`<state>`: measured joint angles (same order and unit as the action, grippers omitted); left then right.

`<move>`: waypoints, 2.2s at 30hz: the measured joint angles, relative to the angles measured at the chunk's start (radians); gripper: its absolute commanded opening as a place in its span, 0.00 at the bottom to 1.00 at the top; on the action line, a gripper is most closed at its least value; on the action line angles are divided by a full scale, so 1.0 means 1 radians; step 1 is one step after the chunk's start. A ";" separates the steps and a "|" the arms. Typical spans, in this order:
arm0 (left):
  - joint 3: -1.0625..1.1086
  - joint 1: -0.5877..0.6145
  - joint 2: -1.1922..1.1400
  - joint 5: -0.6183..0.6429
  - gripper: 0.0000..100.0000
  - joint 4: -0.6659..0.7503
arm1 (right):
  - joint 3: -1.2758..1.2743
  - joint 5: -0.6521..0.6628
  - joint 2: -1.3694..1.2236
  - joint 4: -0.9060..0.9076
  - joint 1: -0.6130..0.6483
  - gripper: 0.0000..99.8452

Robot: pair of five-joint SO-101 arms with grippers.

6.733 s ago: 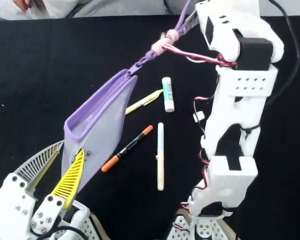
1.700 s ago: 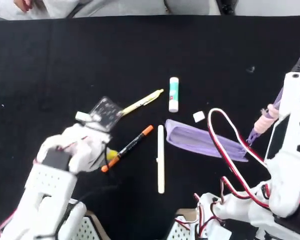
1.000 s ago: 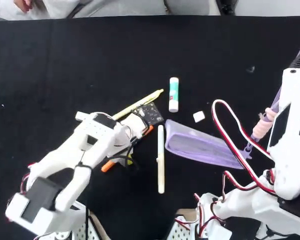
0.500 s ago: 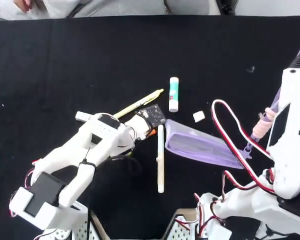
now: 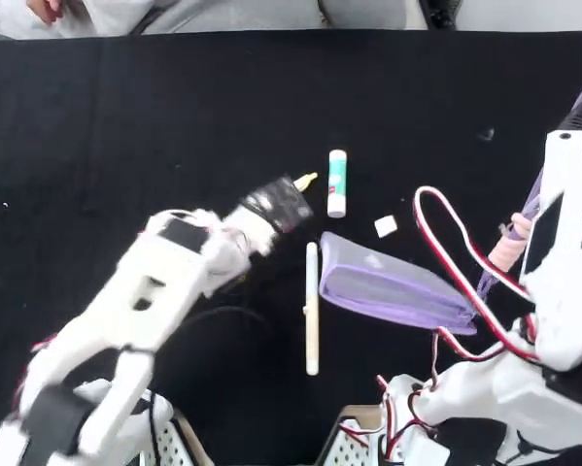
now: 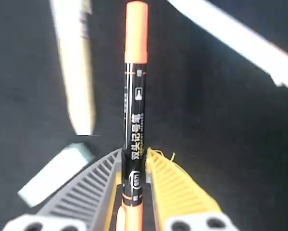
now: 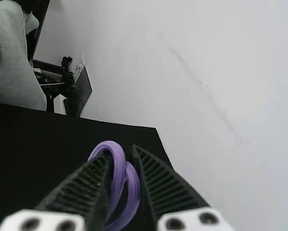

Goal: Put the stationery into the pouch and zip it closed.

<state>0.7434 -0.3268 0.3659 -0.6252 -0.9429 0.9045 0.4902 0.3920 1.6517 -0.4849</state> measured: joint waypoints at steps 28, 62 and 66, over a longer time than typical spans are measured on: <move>0.348 0.005 1.005 0.848 0.03 0.899 | -0.071 -0.157 -0.218 -0.169 -0.002 0.01; 0.201 -0.534 0.652 0.850 0.03 1.063 | -0.072 -0.235 -0.370 -0.296 0.034 0.01; 0.201 -0.534 0.640 0.821 0.03 1.063 | -0.072 -0.235 -0.376 -0.302 0.034 0.01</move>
<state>0.9444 -0.8608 1.0058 0.1956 0.1204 0.8324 0.2555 0.0161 1.3495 -0.4511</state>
